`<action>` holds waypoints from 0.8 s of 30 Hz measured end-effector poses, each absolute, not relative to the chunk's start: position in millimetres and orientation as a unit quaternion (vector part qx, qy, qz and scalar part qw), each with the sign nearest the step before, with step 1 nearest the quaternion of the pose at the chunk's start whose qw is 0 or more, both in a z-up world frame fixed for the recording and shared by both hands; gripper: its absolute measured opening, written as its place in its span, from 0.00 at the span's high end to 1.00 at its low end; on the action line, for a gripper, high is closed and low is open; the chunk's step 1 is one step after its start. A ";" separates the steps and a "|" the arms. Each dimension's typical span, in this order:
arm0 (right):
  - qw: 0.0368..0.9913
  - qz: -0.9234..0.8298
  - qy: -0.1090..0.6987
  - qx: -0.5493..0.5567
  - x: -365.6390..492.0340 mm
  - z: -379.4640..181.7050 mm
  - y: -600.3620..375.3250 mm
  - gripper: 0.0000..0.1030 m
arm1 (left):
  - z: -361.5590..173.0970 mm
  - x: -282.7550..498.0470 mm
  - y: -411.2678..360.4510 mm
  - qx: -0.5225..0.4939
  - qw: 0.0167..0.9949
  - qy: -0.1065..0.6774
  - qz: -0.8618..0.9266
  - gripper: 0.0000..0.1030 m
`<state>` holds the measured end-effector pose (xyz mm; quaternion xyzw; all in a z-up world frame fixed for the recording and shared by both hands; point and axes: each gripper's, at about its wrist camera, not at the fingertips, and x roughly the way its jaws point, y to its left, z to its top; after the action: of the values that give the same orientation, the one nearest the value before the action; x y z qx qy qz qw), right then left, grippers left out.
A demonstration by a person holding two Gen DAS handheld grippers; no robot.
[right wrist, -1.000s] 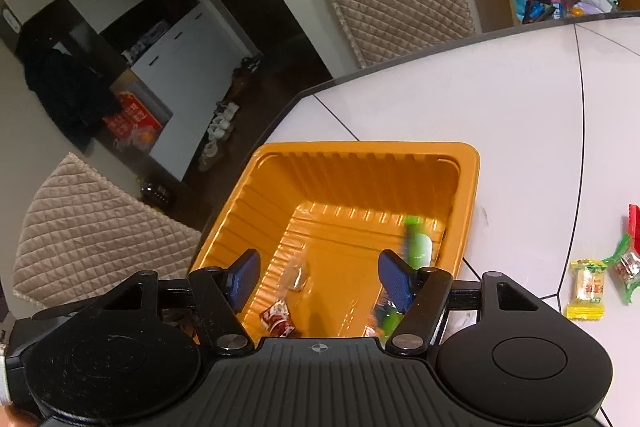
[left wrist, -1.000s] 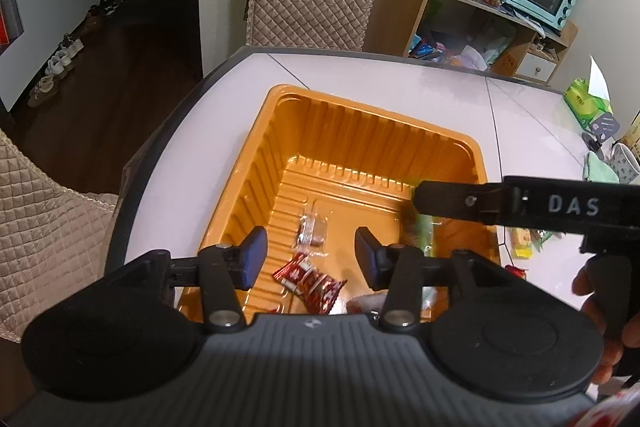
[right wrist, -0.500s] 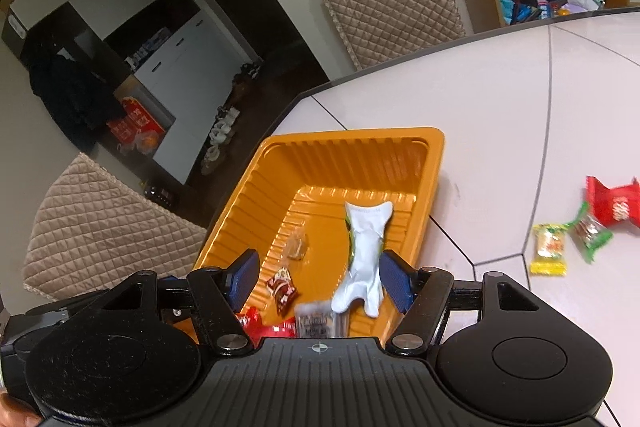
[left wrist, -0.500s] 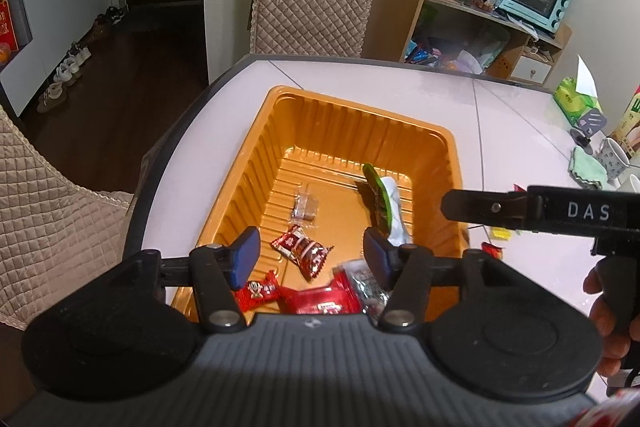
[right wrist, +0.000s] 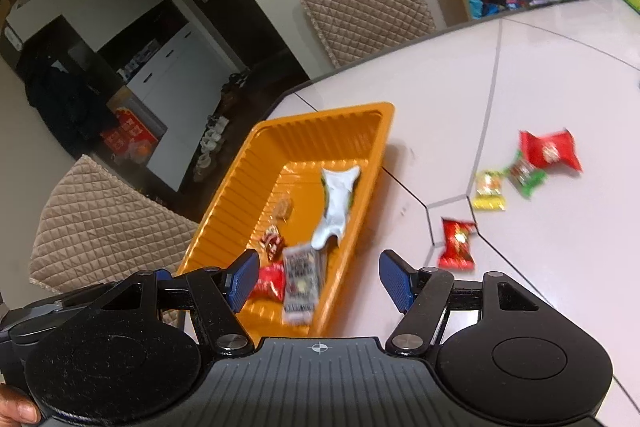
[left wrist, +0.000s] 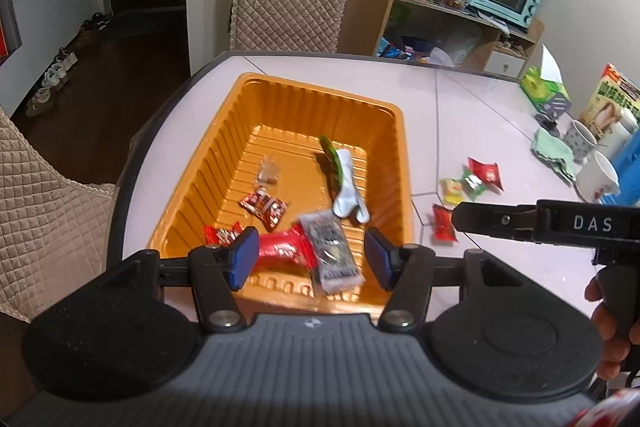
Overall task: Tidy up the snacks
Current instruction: 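Move both grippers back toward the red candies on the table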
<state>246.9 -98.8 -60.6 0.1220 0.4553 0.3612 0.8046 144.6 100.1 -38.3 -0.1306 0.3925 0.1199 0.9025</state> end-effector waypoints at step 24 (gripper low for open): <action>0.841 0.253 0.465 0.110 197.3 -75.6 -214.5 0.36 | -54.8 122.0 -14.2 -0.083 0.907 0.412 0.017 0.47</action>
<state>197.3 -214.5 -75.6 0.1098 0.4651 0.2531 0.8412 122.0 -14.2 -54.8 -0.0831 0.4125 0.0167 0.9070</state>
